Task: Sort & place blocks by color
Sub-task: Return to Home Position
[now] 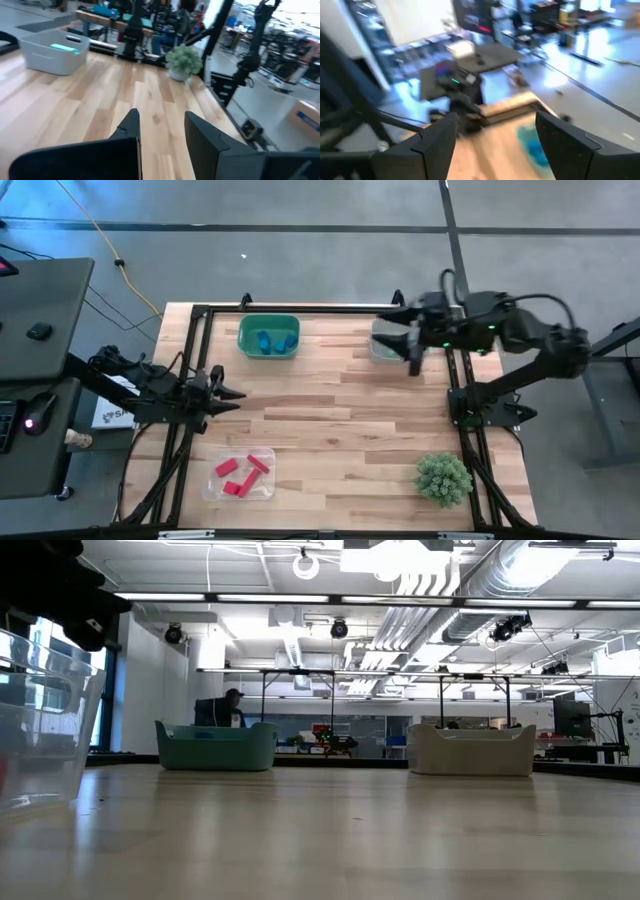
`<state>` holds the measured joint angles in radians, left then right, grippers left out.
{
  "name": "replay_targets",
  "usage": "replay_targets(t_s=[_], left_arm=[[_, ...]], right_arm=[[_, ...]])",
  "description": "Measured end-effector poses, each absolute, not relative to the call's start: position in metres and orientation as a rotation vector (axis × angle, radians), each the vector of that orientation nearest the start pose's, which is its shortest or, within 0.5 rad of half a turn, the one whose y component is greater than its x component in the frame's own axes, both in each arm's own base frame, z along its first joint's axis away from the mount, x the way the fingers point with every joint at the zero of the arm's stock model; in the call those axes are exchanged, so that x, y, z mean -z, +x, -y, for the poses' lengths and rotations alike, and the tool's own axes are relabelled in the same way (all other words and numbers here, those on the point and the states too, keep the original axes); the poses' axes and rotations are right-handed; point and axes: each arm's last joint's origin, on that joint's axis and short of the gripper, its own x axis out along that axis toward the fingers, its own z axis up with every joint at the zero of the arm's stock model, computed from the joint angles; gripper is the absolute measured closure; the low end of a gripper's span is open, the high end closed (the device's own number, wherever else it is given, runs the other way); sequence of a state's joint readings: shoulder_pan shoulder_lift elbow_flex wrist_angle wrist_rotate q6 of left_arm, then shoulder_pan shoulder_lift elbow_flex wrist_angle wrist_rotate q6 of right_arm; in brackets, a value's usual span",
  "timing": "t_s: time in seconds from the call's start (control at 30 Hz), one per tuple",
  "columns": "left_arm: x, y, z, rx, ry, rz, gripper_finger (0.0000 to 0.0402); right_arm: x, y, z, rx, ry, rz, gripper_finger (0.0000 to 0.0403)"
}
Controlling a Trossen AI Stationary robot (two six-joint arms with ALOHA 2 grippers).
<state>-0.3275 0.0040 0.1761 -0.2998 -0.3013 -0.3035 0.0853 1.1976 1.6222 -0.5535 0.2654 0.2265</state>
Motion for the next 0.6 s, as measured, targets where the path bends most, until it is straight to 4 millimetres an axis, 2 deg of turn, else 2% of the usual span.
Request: replay_targets(t_s=[0.17,0.3,0.47,0.6], left_arm=[[-0.195,0.080,0.017,-0.018,-0.246,-0.106,0.0330],[-0.194,0.080,0.017,-0.026,-0.280,-0.113,0.0330],[-0.194,0.080,0.017,-0.034,-0.305,-0.112,0.0330],[-0.194,0.080,0.017,-0.039,-0.261,-0.112,0.0330]], right_arm=[[-0.488,0.173,-0.004,0.386,0.214,-0.213,0.0144],[-0.477,0.150,-0.004,0.456,0.221,-0.233,0.0144],[-0.435,0.129,-0.005,0.436,0.249,-0.154,0.0144],[-0.401,0.117,-0.006,0.331,0.250,-0.069,0.0144]])
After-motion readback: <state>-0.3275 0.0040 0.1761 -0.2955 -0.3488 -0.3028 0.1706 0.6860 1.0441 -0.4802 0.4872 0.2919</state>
